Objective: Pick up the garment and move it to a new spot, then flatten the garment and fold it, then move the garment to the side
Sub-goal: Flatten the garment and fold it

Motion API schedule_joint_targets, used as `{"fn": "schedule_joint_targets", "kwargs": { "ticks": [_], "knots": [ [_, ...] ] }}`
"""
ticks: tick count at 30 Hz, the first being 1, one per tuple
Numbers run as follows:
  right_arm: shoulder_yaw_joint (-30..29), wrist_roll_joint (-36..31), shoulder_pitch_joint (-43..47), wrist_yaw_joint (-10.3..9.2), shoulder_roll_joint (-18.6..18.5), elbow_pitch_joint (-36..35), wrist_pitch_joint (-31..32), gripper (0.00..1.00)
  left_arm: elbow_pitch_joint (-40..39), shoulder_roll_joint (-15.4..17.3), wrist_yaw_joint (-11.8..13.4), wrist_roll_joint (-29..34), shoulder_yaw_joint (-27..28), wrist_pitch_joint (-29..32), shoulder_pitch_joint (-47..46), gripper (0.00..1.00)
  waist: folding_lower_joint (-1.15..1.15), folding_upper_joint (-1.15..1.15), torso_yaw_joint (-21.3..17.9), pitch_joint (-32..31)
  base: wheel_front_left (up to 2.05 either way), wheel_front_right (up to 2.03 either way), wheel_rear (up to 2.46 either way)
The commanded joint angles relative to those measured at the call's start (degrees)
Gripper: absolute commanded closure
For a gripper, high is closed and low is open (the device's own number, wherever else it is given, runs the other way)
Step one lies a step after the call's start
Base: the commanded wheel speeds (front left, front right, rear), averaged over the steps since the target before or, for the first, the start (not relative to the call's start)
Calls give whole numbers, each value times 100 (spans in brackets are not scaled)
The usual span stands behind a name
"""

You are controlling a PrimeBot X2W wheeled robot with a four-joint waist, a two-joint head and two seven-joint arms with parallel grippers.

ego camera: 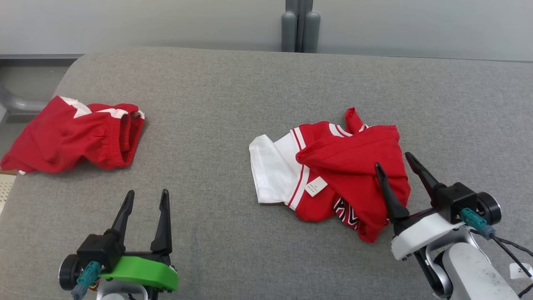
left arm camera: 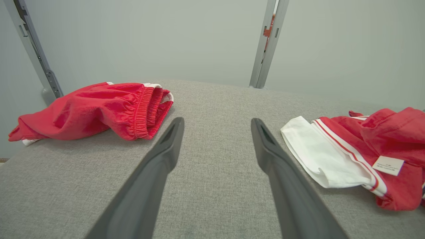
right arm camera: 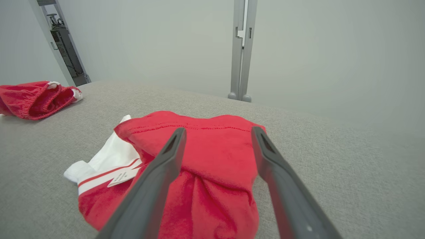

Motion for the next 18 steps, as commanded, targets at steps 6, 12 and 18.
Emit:
{"fn": "schedule_joint_targets", "kwargs": {
  "ticks": [6, 12, 18],
  "knots": [
    [850, -292, -634, -10, -222, -79, 347, 0, 2, 26, -17, 12, -8, -3, -55, 0, 0, 0, 71, 9, 0, 0, 0],
    [1978, -354, -1510, -10, -536, 253, 1220, 0, 14, 1, -17, -30, -57, -3, -121, 0, 0, 0, 234, 90, 0, 0, 0],
    [3099, -247, -2371, -10, -886, 672, 2028, 0, 38, -28, -17, -96, -92, -3, -180, 0, 0, 0, 402, 207, 0, 0, 0]
  ]
}}
